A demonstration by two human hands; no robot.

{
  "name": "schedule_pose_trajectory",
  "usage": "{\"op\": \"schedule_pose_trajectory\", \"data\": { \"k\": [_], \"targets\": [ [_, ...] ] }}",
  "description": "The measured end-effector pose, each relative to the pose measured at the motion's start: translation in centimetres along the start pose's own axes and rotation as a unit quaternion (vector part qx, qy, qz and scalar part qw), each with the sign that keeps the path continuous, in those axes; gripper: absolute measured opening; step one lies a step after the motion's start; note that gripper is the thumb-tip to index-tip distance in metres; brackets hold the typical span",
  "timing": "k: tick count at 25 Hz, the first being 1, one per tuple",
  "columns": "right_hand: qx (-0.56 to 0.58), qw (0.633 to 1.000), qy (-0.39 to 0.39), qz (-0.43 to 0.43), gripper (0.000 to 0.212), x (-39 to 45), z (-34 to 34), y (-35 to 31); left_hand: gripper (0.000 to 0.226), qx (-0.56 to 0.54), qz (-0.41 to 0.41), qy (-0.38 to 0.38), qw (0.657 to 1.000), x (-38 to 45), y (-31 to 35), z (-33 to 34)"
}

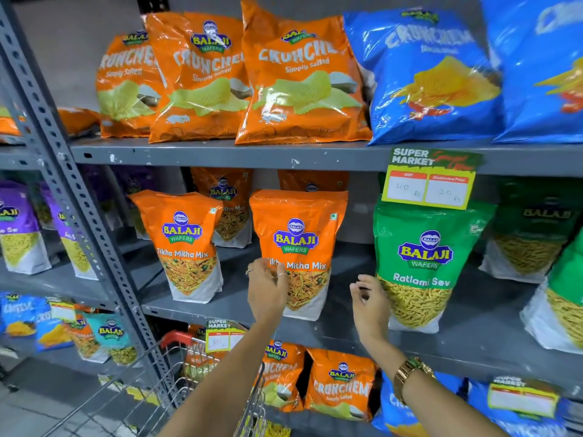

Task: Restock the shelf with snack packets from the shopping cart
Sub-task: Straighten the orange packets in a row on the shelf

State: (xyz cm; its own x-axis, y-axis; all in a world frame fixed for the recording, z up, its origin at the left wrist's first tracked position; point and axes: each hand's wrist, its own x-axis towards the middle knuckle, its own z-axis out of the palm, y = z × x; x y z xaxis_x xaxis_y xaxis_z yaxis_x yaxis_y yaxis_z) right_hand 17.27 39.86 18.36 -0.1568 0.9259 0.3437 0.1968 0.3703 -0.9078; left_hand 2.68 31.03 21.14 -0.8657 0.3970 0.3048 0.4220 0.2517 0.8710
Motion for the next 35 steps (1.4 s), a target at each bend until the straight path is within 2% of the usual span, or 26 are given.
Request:
{"op": "schedule_pose_trajectory", "data": {
  "k": [6, 9, 12, 16, 18, 22, 30, 35],
  "targets": [
    [-0.014, 0.998, 0.058, -0.017, 0.013, 0.9, -5.9, 0.3, 0.029, 0.001, 0.030, -0.040, 0.999, -2.7, 4.1, 3.2],
    [-0.022, 0.997, 0.079, 0.007, 0.014, 1.6, -9.0, 1.2, 0.029, -0.002, 0.025, -0.096, 0.995, -4.3, 5.1, 5.8],
    [-0.040, 0.995, 0.090, 0.035, 0.020, 2.5, -11.6, 2.0, 0.035, -0.005, -0.014, -0.179, 0.984, -5.1, 5.8, 8.2],
    [-0.037, 0.995, 0.022, 0.088, 0.039, 3.7, -13.4, 4.1, 0.055, -0.018, -0.067, -0.328, 0.942, -6.0, 6.8, 11.0],
    [-0.024, 0.991, -0.025, 0.128, 0.058, 4.3, -13.5, 5.3, 0.049, -0.065, -0.101, -0.371, 0.921, -6.9, 7.2, 11.9],
    [0.002, 0.984, -0.089, 0.153, 0.045, 4.5, -14.1, 5.3, 0.040, -0.085, -0.136, -0.384, 0.909, -7.3, 7.6, 12.8],
    [0.008, 0.984, -0.089, 0.157, 0.053, 5.2, -16.0, 6.5, 0.039, -0.074, -0.146, -0.395, 0.904, -7.9, 8.1, 15.0],
    [-0.012, 0.984, -0.093, 0.153, 0.048, 5.0, -16.2, 6.4, 0.038, -0.074, -0.166, -0.382, 0.906, -8.0, 8.4, 15.2]
  ]
}}
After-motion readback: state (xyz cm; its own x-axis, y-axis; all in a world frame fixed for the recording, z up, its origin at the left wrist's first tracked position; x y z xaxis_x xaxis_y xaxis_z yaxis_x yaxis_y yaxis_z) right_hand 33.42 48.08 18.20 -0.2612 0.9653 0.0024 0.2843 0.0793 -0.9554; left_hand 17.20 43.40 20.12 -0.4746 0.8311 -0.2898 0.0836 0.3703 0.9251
